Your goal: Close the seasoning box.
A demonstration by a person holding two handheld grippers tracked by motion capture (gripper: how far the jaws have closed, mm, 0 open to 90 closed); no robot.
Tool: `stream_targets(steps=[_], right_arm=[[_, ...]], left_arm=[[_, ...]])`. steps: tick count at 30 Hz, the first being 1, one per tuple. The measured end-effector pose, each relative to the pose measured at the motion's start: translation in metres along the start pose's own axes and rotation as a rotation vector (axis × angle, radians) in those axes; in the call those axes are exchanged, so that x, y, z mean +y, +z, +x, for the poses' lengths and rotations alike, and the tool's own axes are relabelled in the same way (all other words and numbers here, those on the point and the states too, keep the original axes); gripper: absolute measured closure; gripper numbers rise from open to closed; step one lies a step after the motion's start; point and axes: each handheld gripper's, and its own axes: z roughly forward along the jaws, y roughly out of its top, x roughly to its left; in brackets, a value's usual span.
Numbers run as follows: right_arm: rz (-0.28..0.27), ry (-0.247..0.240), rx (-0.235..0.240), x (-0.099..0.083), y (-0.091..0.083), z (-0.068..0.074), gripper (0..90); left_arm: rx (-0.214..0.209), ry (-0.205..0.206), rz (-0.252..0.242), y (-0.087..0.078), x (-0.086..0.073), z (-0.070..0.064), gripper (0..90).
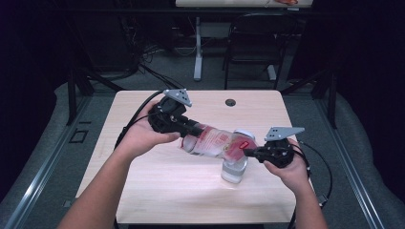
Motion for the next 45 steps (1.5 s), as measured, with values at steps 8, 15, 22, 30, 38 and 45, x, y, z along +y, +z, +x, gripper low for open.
stream_targets(steps=[8,15,22,30,38,45], right_arm=[[0.001,0.002,0.0,0.0,0.0,0.0,89.7],[0.001,0.005,0.006,0.0,0.0,0.0,89.8],[0.0,0.01,0.007,0.0,0.0,-0.002,89.7],[0.002,0.012,-0.001,0.0,-0.001,-0.001,89.5],[0.0,0.008,0.007,0.002,-0.005,0.0,89.5],[0.011,0.009,0.008,0.001,-0.005,0.0,89.4]], left_arm=[[0.004,0.006,0.001,0.0,-0.001,0.0,74.2],[-0.007,0.005,-0.001,0.003,-0.001,0.0,73.1],[0.002,0.006,-0.006,0.004,0.001,-0.001,76.9],[0.013,0.018,-0.004,0.005,0.004,-0.002,79.1],[0.008,0.024,-0.008,0.004,0.007,-0.003,79.8],[0.008,0.028,-0.003,0.005,0.01,-0.006,79.9]])
